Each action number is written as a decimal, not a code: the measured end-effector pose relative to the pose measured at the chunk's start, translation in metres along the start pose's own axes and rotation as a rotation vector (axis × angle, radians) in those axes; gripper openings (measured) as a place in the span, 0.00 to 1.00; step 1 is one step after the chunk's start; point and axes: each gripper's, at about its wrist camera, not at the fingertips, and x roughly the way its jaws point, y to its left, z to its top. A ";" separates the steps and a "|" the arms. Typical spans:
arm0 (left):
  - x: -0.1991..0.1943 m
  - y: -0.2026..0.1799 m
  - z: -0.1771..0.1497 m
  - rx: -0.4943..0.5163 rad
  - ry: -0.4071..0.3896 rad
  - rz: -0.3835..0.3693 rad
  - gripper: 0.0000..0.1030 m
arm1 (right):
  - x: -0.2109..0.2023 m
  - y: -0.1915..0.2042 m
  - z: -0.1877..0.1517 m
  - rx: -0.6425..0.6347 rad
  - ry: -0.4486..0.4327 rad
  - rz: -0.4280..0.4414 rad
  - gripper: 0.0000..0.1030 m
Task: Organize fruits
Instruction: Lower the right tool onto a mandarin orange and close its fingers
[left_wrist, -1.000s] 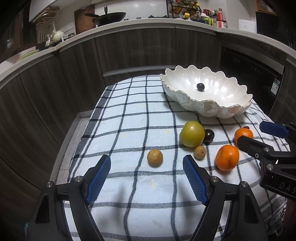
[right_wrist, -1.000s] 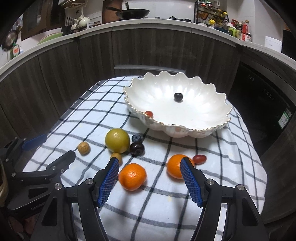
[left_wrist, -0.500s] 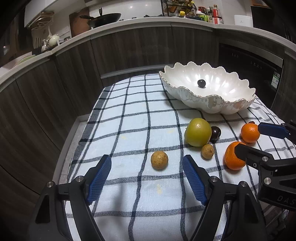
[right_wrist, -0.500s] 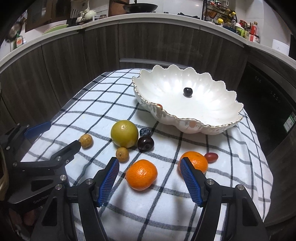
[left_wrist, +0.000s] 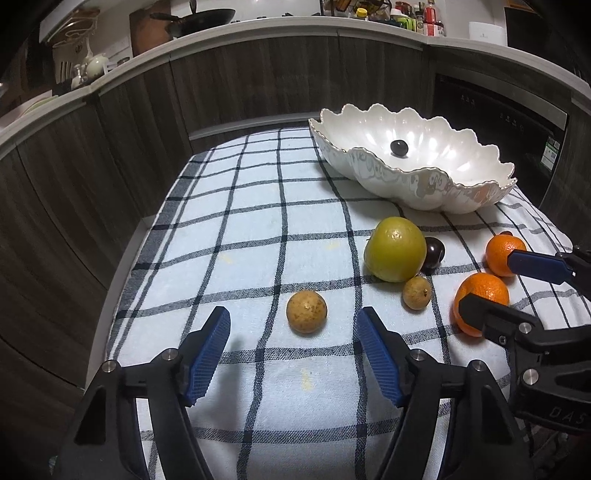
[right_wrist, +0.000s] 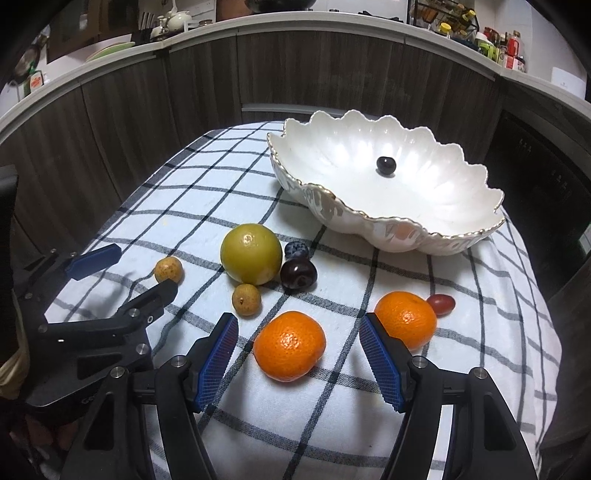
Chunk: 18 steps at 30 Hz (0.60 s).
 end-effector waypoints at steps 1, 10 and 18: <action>0.001 0.000 0.000 0.001 0.001 0.000 0.68 | 0.001 0.000 0.000 0.001 0.002 0.003 0.67; 0.017 -0.002 0.002 0.004 0.043 -0.016 0.59 | 0.011 0.000 -0.003 0.006 0.022 0.023 0.67; 0.026 -0.004 0.003 -0.020 0.063 -0.041 0.42 | 0.021 -0.004 -0.005 0.020 0.045 0.044 0.58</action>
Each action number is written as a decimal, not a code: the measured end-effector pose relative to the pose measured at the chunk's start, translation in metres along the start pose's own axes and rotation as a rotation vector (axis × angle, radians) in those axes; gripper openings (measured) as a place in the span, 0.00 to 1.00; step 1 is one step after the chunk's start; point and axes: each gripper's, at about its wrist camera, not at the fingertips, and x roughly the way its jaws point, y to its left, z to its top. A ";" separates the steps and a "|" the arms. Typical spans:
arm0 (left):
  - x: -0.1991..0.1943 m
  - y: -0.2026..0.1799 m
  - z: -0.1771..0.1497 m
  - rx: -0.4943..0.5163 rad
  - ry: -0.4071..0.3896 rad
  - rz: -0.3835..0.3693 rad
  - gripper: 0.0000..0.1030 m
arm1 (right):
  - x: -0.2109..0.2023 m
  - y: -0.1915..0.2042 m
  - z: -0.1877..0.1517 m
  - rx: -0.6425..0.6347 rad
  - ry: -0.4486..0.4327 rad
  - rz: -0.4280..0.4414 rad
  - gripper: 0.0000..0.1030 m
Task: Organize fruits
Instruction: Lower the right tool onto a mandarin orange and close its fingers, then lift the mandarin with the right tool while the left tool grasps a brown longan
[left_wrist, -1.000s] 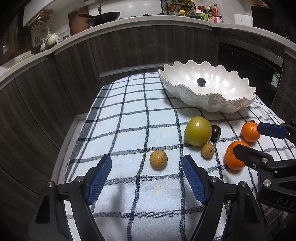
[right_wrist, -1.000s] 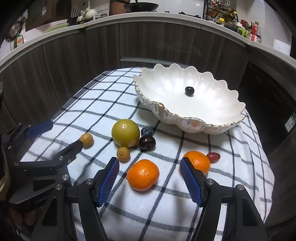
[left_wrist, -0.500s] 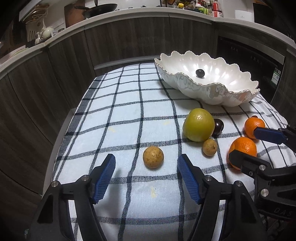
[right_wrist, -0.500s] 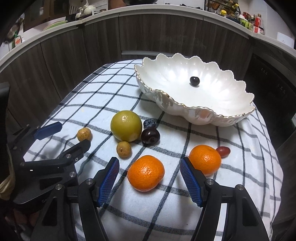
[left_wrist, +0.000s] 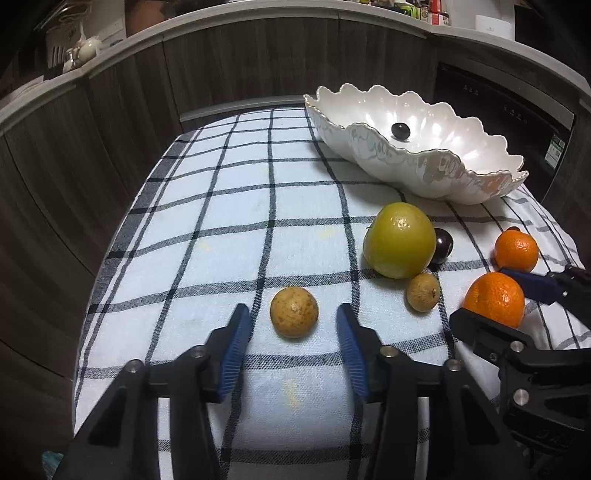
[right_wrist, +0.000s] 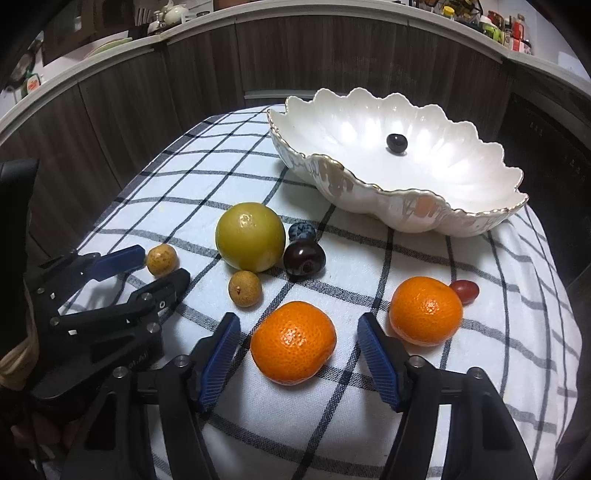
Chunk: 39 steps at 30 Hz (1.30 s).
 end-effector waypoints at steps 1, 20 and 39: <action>0.000 -0.001 0.000 0.000 -0.001 -0.003 0.37 | 0.001 -0.001 0.000 0.003 0.004 0.006 0.54; -0.015 -0.001 0.000 -0.010 -0.021 0.007 0.25 | -0.007 -0.001 -0.001 0.003 -0.009 0.028 0.42; -0.065 -0.015 0.009 -0.004 -0.100 0.038 0.25 | -0.052 -0.007 0.008 0.011 -0.112 0.002 0.41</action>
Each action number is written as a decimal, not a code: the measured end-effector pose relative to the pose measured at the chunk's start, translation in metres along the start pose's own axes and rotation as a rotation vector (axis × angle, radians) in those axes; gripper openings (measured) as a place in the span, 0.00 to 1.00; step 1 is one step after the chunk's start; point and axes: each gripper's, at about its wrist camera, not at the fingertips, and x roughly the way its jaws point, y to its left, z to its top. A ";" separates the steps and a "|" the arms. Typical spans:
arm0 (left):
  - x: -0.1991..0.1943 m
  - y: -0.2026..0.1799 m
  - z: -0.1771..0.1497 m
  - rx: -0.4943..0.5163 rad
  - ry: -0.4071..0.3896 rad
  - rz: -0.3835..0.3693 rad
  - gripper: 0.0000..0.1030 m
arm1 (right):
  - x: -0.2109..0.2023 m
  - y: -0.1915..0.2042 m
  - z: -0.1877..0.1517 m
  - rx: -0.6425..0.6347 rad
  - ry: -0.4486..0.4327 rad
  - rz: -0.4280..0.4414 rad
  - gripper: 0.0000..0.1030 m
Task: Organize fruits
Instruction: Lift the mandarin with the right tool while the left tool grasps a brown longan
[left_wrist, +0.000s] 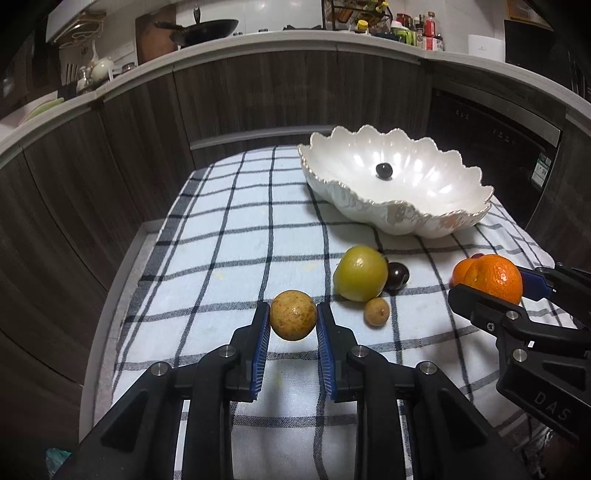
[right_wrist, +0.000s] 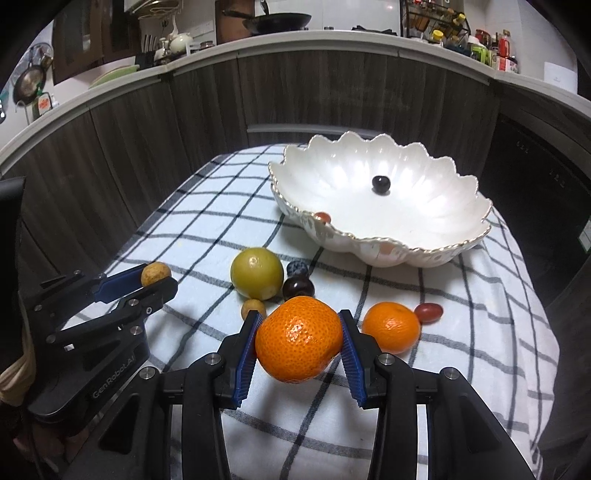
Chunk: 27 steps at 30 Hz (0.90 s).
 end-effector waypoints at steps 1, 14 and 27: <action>-0.003 -0.001 0.001 0.002 -0.005 0.002 0.25 | -0.002 0.000 0.001 0.001 -0.006 -0.001 0.41; -0.020 -0.013 0.016 0.012 -0.035 0.011 0.25 | -0.028 -0.007 0.010 0.014 -0.078 -0.013 0.41; -0.008 -0.046 0.051 0.041 -0.043 -0.048 0.25 | -0.040 -0.046 0.029 0.075 -0.127 -0.064 0.41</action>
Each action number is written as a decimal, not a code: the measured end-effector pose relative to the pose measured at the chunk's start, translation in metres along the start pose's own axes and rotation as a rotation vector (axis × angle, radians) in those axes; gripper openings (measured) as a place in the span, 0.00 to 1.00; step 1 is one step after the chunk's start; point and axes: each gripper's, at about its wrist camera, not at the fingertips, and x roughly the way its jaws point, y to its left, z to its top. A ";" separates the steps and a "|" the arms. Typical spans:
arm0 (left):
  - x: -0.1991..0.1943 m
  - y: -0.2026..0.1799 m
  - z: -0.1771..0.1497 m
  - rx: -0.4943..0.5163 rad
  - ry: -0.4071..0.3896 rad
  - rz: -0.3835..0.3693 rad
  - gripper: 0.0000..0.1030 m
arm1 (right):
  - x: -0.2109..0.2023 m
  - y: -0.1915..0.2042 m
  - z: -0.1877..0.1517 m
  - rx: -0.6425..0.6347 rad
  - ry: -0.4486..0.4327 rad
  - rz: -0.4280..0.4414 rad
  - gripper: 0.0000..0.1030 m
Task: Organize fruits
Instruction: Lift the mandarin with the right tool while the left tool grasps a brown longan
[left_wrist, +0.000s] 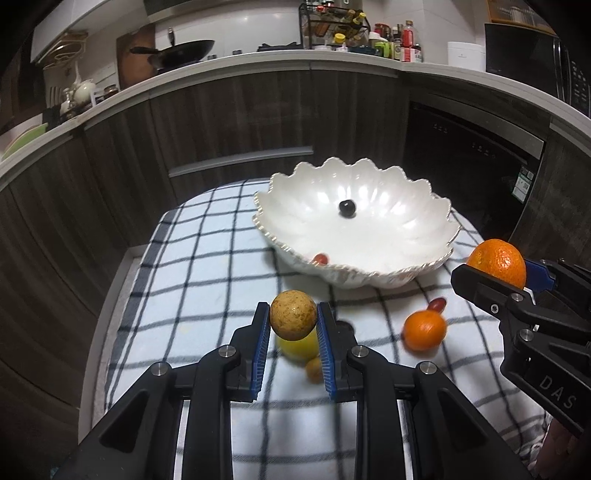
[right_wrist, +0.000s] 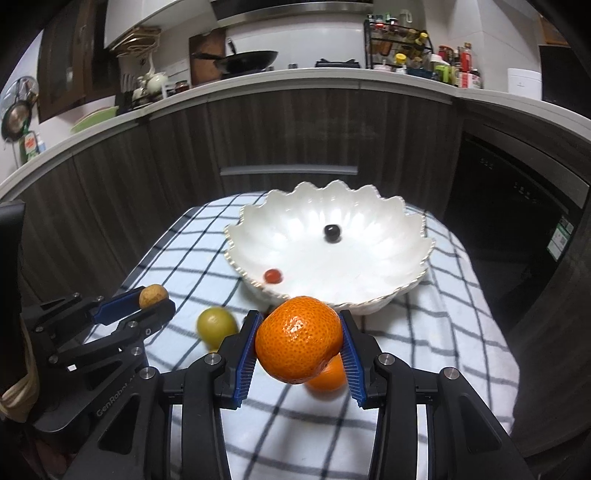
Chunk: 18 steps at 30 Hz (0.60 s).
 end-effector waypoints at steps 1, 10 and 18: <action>0.002 -0.004 0.004 0.005 -0.001 -0.004 0.25 | 0.000 -0.004 0.002 0.004 -0.004 -0.006 0.41; 0.016 -0.023 0.022 0.020 0.010 -0.031 0.25 | 0.002 -0.033 0.017 0.005 -0.024 -0.045 0.41; 0.028 -0.032 0.037 0.026 0.027 -0.038 0.25 | 0.009 -0.050 0.032 0.006 -0.029 -0.053 0.41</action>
